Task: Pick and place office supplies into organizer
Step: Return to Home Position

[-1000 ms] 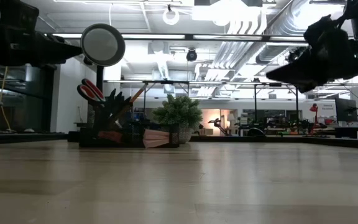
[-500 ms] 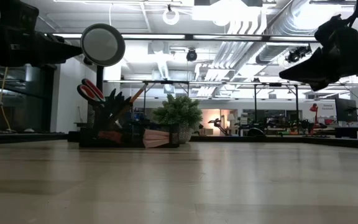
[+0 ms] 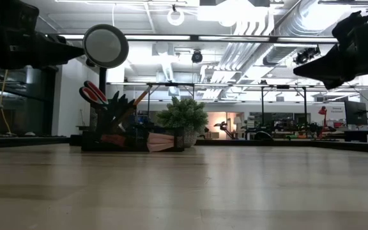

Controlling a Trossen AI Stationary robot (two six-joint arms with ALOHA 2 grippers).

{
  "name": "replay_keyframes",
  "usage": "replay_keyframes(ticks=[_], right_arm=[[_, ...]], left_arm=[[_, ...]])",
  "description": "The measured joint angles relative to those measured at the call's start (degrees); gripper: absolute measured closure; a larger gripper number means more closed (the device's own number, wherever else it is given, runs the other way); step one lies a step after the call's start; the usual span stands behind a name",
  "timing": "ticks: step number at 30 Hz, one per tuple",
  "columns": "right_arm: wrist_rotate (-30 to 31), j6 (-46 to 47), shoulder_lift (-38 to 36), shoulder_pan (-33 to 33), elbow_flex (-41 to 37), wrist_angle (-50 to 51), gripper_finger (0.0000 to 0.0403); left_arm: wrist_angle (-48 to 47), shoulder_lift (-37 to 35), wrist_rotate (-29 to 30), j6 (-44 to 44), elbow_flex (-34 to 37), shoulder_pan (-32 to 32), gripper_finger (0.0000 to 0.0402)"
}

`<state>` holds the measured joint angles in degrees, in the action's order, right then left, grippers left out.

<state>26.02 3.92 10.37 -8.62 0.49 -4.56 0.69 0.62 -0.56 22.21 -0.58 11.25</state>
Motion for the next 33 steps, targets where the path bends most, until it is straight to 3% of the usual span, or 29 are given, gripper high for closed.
replay_keyframes(ticks=[11,24,33], right_arm=[[-0.6,-1.2,-1.2,0.0,0.0,0.3,0.0403],[-0.7,-1.0,-1.1,0.0,0.0,0.3,0.0402],[-0.7,-2.5,-1.1,0.0,0.0,0.4,0.04]], left_arm=[[-0.1,1.6,-0.3,0.1,0.0,0.0,0.0399],[0.8,2.1,4.6,-12.1,0.0,0.0,0.0399],[0.4,2.1,-3.3,-17.8,0.0,0.0,0.0399]])
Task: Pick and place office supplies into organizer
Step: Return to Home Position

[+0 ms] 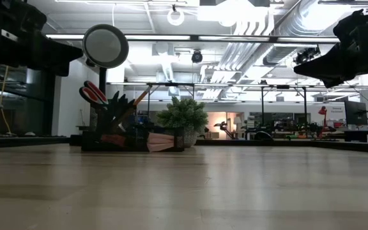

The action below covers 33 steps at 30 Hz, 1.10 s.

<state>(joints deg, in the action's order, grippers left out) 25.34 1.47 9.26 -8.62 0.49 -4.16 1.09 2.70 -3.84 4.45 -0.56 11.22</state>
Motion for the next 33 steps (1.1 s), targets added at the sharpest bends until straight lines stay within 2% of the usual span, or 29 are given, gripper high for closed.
replay_keyframes(ticks=[7,19,33], right_arm=[[0.0,0.0,0.0,0.0,0.0,0.0,0.0399],[0.0,0.0,0.0,0.0,0.0,0.0,0.0402],[0.0,0.0,0.0,0.0,0.0,0.0,0.04]], left_arm=[[0.0,0.0,0.9,0.9,0.0,0.0,0.0399],[0.0,0.0,1.1,14.8,0.0,0.0,0.0399],[0.0,0.0,1.1,15.3,0.0,0.0,0.0399]])
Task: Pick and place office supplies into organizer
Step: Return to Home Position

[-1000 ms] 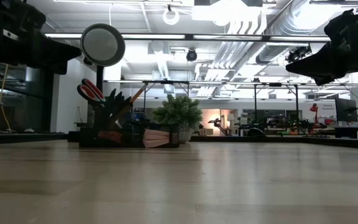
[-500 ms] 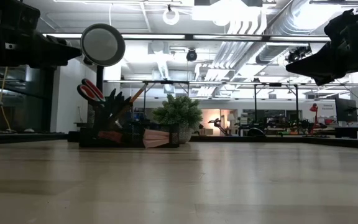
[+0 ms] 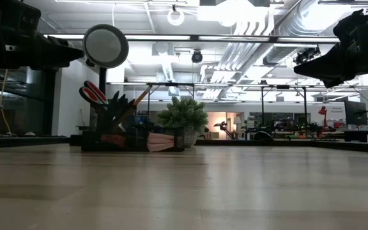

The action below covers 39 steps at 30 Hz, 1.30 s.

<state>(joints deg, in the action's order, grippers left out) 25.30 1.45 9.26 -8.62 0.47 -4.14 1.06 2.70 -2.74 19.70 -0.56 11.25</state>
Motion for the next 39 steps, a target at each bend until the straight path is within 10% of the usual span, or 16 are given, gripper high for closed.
replay_keyframes(ticks=[39], right_arm=[[0.0,0.0,0.0,0.0,0.0,0.0,0.0398]], left_arm=[[0.0,0.0,0.0,0.0,0.0,0.0,0.0399]])
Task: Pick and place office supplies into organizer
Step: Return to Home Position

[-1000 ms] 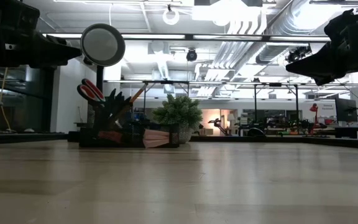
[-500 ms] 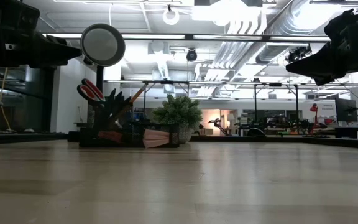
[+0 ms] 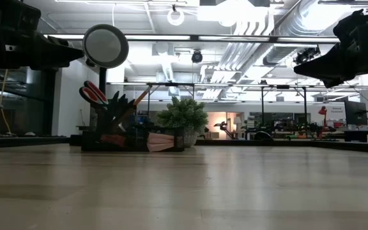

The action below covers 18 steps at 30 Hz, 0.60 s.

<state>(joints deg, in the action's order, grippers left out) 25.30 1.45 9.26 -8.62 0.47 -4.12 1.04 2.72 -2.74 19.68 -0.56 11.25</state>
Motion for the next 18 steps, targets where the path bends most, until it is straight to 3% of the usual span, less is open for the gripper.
replay_keyframes(ticks=[18], right_arm=[[0.0,0.0,0.0,0.0,0.0,0.0,0.0398]], left_arm=[[0.0,0.0,0.0,0.0,0.0,0.0,0.0399]])
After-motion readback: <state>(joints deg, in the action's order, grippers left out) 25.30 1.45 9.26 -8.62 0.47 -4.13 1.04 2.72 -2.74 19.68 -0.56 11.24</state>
